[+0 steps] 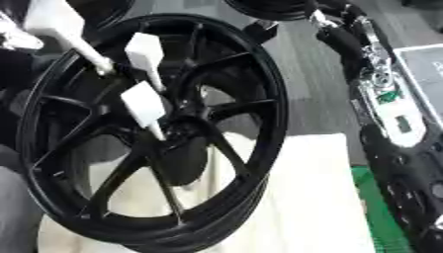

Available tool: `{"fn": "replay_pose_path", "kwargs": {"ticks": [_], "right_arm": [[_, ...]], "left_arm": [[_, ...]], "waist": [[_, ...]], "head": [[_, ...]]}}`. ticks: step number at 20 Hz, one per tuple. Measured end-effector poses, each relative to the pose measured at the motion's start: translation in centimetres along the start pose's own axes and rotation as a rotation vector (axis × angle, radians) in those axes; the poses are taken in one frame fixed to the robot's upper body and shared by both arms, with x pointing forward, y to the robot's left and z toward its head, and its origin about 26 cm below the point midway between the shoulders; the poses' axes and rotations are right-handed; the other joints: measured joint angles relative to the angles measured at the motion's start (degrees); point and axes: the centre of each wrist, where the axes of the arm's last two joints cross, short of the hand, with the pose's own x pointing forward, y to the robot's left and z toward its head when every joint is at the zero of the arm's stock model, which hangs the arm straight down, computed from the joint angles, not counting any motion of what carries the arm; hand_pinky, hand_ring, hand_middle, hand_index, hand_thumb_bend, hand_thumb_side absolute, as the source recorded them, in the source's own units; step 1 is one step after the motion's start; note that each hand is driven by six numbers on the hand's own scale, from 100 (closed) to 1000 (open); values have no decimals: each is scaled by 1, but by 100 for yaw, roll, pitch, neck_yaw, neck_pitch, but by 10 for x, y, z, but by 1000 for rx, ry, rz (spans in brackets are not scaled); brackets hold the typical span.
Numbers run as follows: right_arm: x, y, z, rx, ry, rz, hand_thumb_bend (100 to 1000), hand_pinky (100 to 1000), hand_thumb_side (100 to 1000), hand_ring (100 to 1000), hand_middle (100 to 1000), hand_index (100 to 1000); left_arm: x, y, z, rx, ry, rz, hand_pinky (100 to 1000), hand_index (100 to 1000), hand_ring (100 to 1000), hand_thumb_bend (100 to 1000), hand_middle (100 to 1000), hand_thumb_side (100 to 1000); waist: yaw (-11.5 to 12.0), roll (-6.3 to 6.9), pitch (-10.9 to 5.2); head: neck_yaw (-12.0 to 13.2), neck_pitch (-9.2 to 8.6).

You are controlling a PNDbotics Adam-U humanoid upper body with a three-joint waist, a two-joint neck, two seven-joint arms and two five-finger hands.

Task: Pull the pin out of the wheel hub.

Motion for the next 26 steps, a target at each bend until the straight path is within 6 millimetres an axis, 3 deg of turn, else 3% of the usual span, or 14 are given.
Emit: {"fn": "replay_pose_path", "kwargs": {"ticks": [6, 9, 11, 17, 19, 21, 22, 23, 24, 25, 26], "right_arm": [[1, -7, 0, -35, -5, 6, 309, 833, 367, 853, 825, 844], [1, -10, 1, -49, -9, 8, 306, 833, 368, 853, 825, 845], [2, -13, 0, -60, -14, 11, 308, 833, 368, 853, 825, 845], [3, -17, 1, -89, -21, 5, 306, 833, 365, 853, 826, 845], [3, -18, 1, -96, -23, 1, 306, 834, 366, 853, 826, 845], [3, -18, 1, -100, -25, -2, 305, 834, 367, 854, 826, 845], [3, -19, 1, -103, -26, -3, 303, 834, 367, 854, 826, 846], [4, -19, 1, -104, -27, -4, 303, 834, 367, 854, 826, 846], [4, -19, 1, -104, -27, -4, 303, 834, 367, 854, 826, 846], [4, -19, 1, -105, -27, -5, 303, 834, 367, 854, 826, 846], [4, -19, 1, -105, -28, -5, 304, 835, 367, 854, 826, 845]], "left_arm": [[-47, 3, 71, 191, 197, 25, 734, 368, 607, 448, 488, 100], [-77, -9, 98, 232, 340, 56, 732, 366, 605, 414, 488, 100], [-99, -20, 112, 245, 441, 93, 730, 361, 601, 340, 488, 100], [-158, -61, 132, 264, 635, 260, 726, 382, 612, 245, 506, 100], [-169, -77, 134, 250, 661, 307, 729, 413, 624, 235, 523, 100], [-177, -92, 135, 234, 673, 365, 754, 510, 664, 218, 572, 100], [-182, -98, 135, 229, 673, 400, 799, 686, 737, 315, 666, 100], [-186, -105, 136, 224, 670, 436, 816, 734, 762, 398, 706, 172], [-190, -112, 136, 218, 666, 472, 834, 793, 792, 515, 748, 318], [-194, -118, 137, 212, 661, 503, 834, 793, 792, 515, 748, 318], [-197, -123, 138, 208, 657, 526, 909, 882, 885, 698, 827, 515]], "waist": [[139, -7, 25], [183, -31, 51], [225, -53, 61], [206, -147, 74], [206, -179, 87], [206, -182, 97], [206, -184, 101], [206, -194, 103], [206, -210, 103], [206, -224, 103], [208, -233, 104]], "head": [[-89, -3], [-85, -10], [-72, -12], [128, -41], [178, -59], [226, -62], [243, -66], [255, -67], [261, -67], [264, -67], [265, -67]]}}
